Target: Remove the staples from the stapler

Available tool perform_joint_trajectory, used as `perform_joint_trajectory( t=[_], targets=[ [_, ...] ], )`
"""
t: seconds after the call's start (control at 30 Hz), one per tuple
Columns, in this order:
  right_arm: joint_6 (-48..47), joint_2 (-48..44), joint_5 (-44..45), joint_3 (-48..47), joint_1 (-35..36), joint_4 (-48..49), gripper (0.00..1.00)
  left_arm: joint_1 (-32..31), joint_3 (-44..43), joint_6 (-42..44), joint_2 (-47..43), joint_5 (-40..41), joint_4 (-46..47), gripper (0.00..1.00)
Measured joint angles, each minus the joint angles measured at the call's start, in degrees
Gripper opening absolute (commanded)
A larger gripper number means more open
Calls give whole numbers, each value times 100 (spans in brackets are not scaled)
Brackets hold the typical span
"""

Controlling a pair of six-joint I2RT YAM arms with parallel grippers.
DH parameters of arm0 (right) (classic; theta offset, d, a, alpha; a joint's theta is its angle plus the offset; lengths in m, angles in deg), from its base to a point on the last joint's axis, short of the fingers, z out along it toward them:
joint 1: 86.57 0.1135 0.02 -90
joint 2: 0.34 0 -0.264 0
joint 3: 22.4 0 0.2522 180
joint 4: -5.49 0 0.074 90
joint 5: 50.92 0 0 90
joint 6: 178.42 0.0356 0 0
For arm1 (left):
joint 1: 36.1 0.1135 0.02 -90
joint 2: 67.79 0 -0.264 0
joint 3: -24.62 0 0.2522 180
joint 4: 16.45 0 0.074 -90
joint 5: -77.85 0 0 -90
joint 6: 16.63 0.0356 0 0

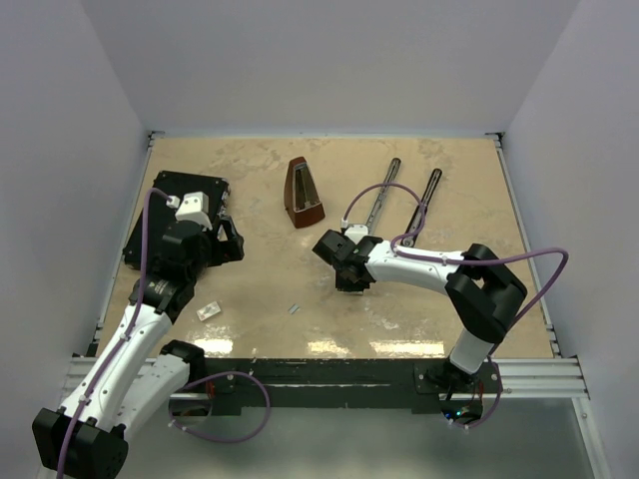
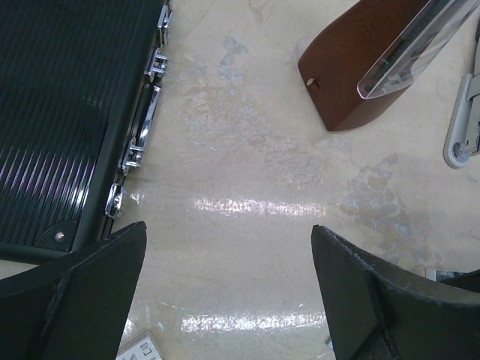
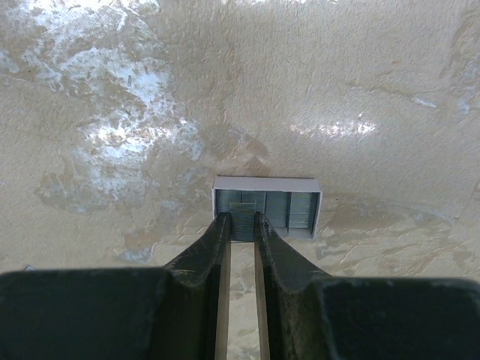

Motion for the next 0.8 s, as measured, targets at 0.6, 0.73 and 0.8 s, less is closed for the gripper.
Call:
perform_joint_trajectory(
  t=[0.6, 0.73, 0.8],
  targets=[
    [28, 35, 4, -7, 0, -20, 26, 0, 2, 0, 2, -2, 0, 96],
    [46, 39, 7, -15, 0, -55, 30, 0, 2, 0, 0, -2, 0, 96],
    [55, 39, 9, -26, 0, -74, 29, 0, 2, 0, 0, -2, 0, 96]
  ],
)
